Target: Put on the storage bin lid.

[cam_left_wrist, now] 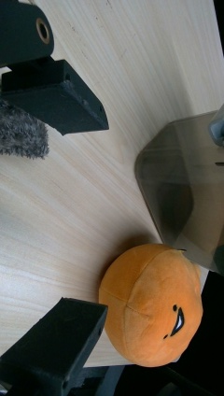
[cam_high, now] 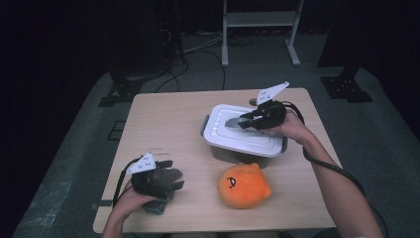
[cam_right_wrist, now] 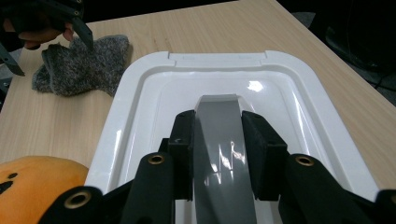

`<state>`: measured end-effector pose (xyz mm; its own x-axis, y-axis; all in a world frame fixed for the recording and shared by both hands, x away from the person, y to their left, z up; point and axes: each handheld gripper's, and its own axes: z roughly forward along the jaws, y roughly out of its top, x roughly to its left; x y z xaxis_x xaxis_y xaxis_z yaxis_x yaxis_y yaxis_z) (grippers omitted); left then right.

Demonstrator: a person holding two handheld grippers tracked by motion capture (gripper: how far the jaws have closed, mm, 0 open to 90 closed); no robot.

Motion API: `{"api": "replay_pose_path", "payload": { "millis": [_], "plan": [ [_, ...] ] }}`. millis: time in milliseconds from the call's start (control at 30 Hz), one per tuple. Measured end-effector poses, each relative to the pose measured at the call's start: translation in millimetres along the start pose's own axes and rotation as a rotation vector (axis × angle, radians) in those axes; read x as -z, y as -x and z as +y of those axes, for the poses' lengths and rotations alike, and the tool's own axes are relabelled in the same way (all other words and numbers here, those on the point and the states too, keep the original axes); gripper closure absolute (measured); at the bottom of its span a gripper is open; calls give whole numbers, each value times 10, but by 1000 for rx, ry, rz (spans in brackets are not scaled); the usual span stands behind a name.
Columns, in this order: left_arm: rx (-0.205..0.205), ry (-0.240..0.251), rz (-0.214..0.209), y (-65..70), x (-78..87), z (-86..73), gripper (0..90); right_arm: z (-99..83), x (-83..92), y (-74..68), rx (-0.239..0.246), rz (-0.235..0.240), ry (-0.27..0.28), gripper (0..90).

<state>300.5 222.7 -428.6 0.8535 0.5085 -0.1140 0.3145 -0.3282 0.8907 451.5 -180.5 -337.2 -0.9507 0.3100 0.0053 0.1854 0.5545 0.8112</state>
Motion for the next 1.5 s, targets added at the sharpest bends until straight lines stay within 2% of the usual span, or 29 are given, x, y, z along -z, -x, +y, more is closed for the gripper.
{"api": "replay_pose_path", "payload": {
  "millis": [433, 667, 1133, 1500],
  "plan": [
    [-3, 5, 3, 0, 6, 5, 97, 60, 81, -9, 7, 11, 16, 654],
    [-2, 6, 0, 2, 3, 7, 96, 98, 180, -21, 5, 0, 34, 654],
    [-7, 4, 4, -9, 7, 5, 95, 101, 485, -68, -4, -40, 54, 654],
    [-1, 3, 6, -2, -2, 1, 93, -19, 795, -128, -31, -87, 59, 654]
  ]
}}
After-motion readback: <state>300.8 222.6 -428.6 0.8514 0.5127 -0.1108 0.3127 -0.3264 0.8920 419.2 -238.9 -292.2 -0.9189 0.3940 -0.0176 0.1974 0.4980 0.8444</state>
